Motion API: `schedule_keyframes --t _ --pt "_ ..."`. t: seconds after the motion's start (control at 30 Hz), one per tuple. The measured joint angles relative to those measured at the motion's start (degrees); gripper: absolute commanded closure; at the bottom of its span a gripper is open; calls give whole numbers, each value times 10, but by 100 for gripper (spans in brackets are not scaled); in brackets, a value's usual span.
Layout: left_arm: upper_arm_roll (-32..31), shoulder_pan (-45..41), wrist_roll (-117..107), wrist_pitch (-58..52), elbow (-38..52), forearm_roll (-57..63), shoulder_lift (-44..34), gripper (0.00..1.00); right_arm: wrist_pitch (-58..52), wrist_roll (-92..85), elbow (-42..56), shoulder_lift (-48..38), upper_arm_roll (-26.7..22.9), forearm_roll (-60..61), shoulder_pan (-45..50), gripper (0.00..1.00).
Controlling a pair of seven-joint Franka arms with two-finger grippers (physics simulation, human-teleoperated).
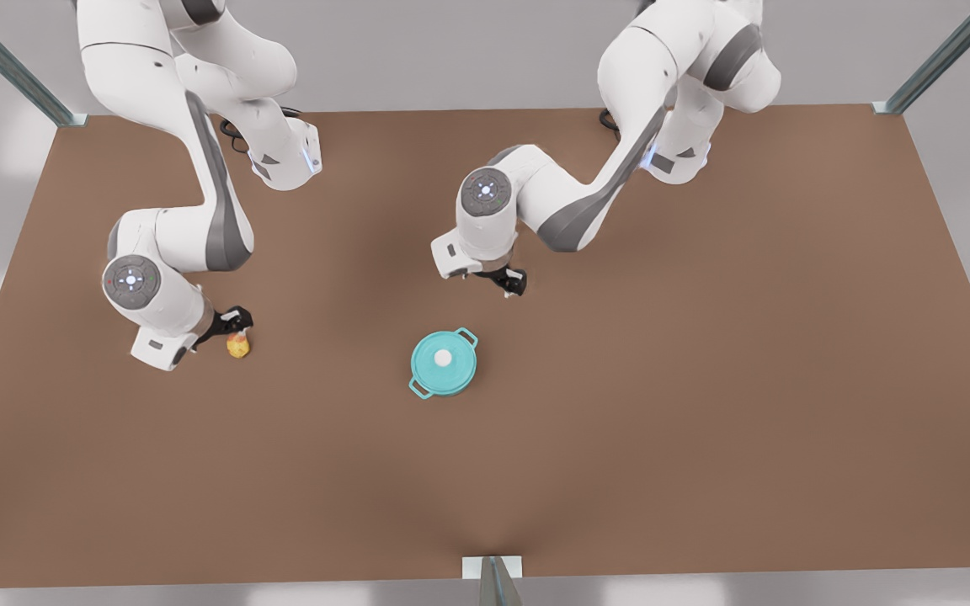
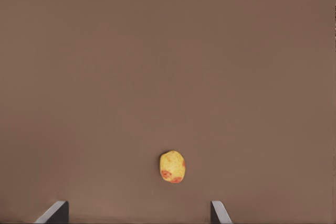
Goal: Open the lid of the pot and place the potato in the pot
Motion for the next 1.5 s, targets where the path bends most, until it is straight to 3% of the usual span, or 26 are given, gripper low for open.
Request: schedule_keyframes --t 0.1,0.23,0.93,1.5 --pt "0 -13 -71 35 91 3 97 0 20 -11 -21 1 0 -25 3 0" --pt "0 -36 -149 74 135 8 154 0 43 -17 -41 11 1 -38 3 0" --pt "30 -14 -257 179 131 23 215 0 191 -46 -169 74 -2 15 -49 0" --pt "30 -24 -271 227 123 24 236 2 297 -90 -168 130 -2 19 -80 0"
